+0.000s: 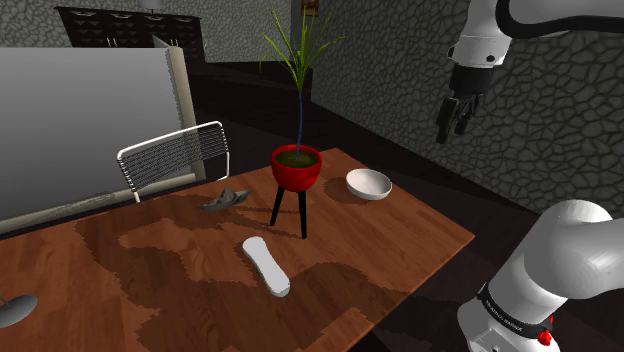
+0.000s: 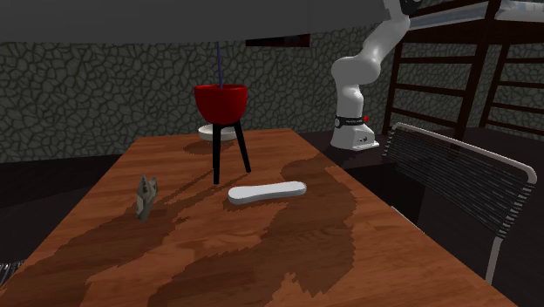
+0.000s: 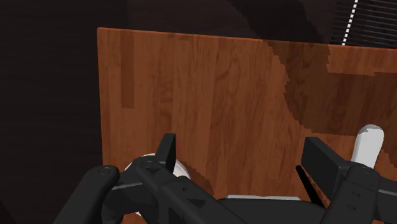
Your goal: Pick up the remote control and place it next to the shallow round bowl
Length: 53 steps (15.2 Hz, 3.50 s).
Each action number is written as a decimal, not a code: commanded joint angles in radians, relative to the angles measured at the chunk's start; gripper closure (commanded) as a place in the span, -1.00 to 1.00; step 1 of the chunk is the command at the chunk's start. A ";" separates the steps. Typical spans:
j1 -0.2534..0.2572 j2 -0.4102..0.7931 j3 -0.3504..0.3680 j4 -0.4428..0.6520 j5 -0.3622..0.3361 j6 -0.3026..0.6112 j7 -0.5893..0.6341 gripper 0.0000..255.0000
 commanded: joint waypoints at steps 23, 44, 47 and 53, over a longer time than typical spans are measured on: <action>0.113 0.489 0.336 -0.106 0.153 0.633 0.357 -1.00; 0.294 1.314 0.397 0.406 -0.235 0.914 0.834 -1.00; 0.305 1.344 0.386 0.416 -0.248 0.933 0.843 -1.00; 0.320 1.401 0.364 0.422 -0.277 0.983 0.862 -1.00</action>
